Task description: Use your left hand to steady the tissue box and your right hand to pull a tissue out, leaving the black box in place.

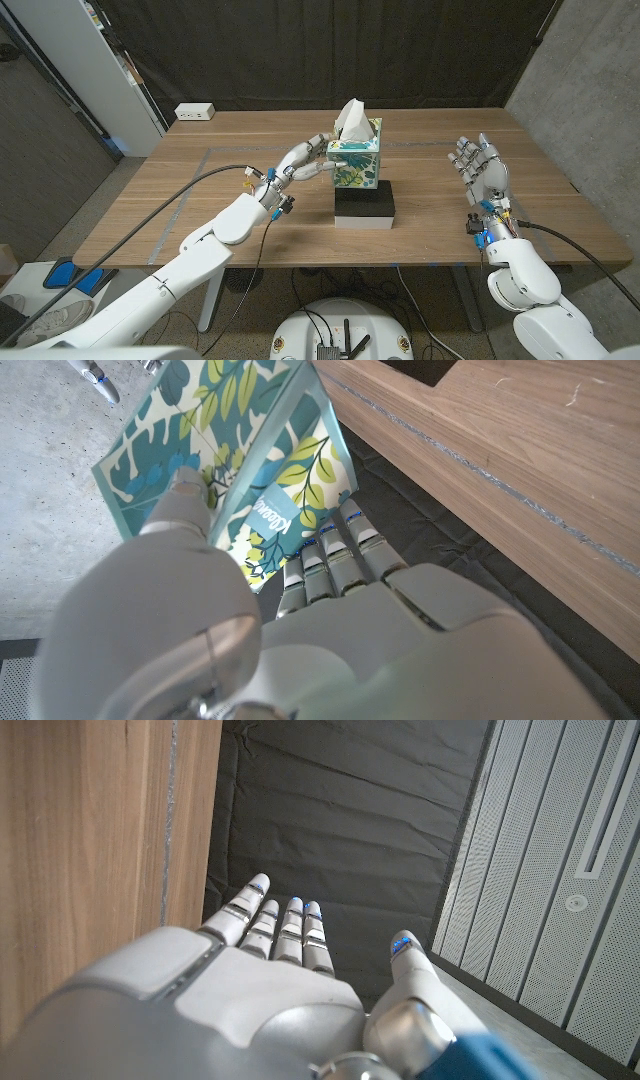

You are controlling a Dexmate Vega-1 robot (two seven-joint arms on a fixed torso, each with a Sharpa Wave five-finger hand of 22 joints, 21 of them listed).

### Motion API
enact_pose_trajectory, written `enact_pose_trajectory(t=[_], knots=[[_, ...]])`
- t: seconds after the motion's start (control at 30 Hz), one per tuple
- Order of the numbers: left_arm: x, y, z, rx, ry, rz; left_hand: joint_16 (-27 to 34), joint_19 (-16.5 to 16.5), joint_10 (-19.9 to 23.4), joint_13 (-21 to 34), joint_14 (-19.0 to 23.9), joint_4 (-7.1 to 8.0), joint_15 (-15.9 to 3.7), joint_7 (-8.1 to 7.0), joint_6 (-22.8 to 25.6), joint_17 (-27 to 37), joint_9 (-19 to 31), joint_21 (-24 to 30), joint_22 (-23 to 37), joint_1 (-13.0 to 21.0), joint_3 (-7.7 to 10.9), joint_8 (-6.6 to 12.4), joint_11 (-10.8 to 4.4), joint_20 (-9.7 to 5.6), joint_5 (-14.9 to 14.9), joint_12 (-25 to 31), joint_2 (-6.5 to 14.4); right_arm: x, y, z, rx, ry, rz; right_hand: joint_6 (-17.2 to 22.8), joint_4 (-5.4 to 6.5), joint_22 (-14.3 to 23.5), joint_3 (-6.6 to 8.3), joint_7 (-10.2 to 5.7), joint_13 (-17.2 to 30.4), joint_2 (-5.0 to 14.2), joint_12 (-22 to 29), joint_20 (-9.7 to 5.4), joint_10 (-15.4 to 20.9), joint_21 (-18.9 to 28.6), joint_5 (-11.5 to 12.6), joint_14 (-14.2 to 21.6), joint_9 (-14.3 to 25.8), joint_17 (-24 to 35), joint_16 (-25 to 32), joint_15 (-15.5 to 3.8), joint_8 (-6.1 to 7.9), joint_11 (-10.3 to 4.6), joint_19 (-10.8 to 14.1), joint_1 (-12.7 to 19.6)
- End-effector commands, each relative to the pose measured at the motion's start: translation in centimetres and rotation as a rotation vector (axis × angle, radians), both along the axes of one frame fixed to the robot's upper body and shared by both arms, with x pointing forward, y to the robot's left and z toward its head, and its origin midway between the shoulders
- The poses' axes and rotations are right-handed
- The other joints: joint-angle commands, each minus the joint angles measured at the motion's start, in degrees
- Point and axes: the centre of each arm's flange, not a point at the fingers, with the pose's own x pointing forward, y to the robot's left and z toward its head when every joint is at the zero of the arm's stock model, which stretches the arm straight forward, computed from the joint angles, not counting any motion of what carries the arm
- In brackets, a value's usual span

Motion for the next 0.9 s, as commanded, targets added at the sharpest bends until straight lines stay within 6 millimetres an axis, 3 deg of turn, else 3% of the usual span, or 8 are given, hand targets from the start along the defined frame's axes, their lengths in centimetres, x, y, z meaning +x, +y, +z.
enact_pose_trajectory(t=[0.03, 0.9], knots=[[0.2, -0.4, 0.1, 0.004, 0.001, -0.008, 0.13, -0.10, -0.17, 0.25, -0.18, -0.07, -2.63, -0.04, -0.12, 0.17, 0.27, -0.23, 0.14, -0.27, 0.52, 0.30, 0.04, -0.16, 0.28, -0.16, 0.36, -1.1, -0.2, 1.0, 0.024, 0.007, 0.015, 0.22, 0.29, 0.11, 0.04, 0.13, 0.21, 2.60, 0.28, 0.21, 0.54, 0.23, -0.02, 0.34, 0.19, 0.32, 0.20, 0.14, 0.59, 0.06, 0.79, -0.18], [0.5, -0.7, 0.2, 0.004, 0.004, -0.010, 0.16, -0.16, -0.15, 0.41, -0.14, -0.11, -2.56, -0.02, -0.22, 0.16, 0.25, -0.28, 0.14, -0.56, 0.96, 0.47, 0.14, -0.17, 0.27, -0.21, 0.30, -2.5, -0.9, 3.7, 0.005, 0.004, -0.005, 0.31, 0.53, 0.12, 0.46, 0.42, 0.22, 2.61, 0.23, 0.41, 0.80, 0.16, 0.07, 0.41, 0.19, 0.50, 0.30, 0.34, 0.47, 0.43, 1.06, 0.02]])
